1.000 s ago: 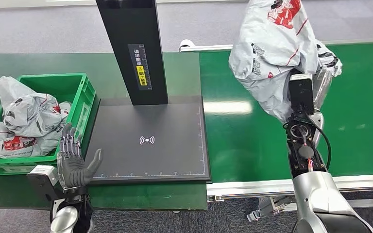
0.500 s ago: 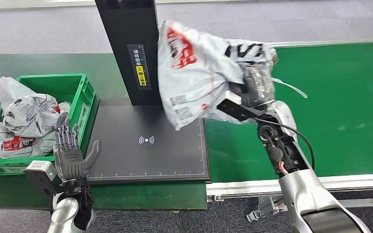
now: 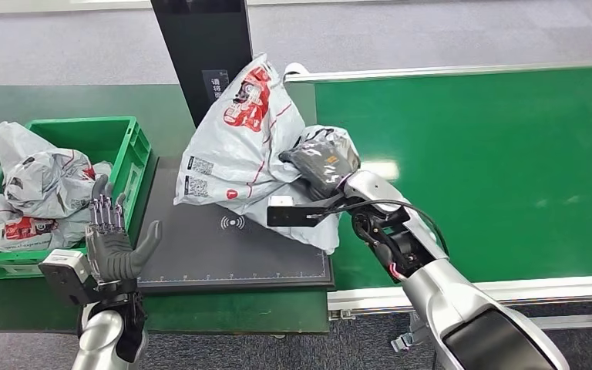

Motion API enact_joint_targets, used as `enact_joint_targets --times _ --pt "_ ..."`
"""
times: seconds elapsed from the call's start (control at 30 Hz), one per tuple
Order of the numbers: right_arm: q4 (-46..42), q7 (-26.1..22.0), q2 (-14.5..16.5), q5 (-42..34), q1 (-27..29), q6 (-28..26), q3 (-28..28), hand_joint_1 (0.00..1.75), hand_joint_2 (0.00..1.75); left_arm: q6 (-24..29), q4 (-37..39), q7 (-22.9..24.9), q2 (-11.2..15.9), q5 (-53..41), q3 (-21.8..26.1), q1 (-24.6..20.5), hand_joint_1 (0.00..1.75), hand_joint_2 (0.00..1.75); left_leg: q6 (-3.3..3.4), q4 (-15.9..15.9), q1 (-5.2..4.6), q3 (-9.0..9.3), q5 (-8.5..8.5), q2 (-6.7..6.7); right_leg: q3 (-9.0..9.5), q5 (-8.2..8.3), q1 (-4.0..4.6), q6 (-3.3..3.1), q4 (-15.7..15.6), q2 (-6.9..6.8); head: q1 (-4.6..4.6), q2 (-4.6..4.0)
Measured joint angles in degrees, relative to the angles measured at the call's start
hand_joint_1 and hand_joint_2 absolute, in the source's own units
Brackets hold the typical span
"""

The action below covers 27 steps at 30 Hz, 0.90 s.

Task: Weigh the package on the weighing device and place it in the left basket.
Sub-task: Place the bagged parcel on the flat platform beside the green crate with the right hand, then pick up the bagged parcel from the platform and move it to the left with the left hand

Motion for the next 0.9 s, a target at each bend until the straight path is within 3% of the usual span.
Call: enact_joint_targets --times 0.23,0.57,0.87,0.9 --pt "7.01 1.96 2.80 -1.32 -0.86 7.99 5.06 1.75 1.75 -0.73 -0.32 1.33 0.09 -0.21 -0.40 -0.29 0.00 1.75 -0.01 0.00 0.05 0.03 0.00 -0.02 -0.03 -0.02 0.04 -0.01 0.00 -0.01 -0.01 0.00" --pt "8.98 -0.13 -0.09 -7.23 0.93 15.90 6.73 1.75 1.75 -0.04 2.66 0.00 0.03 1.60 -3.35 -3.85 0.00 1.75 0.00 0.03 -0.02 0.04 0.00 -0.03 0.00 0.01 -0.02 0.01 -0.02 -0.01 -0.01 -0.01" --pt "6.52 1.56 -2.11 -9.85 1.99 13.09 7.60 1.75 1.75 1.62 3.31 -0.46 -0.09 1.58 -3.65 -4.88 0.00 1.75 0.00 0.02 0.00 0.05 0.00 -0.02 0.00 0.00 0.00 0.00 -0.02 0.00 0.01 -0.01" --pt "6.41 1.56 -2.25 -10.08 2.08 12.93 7.64 1.37 1.75 1.65 3.33 -0.45 -0.10 1.57 -3.65 -4.94 0.00 1.75 0.00 0.02 0.00 0.05 0.00 -0.01 0.00 0.00 -0.01 0.00 -0.02 0.00 0.01 -0.01"
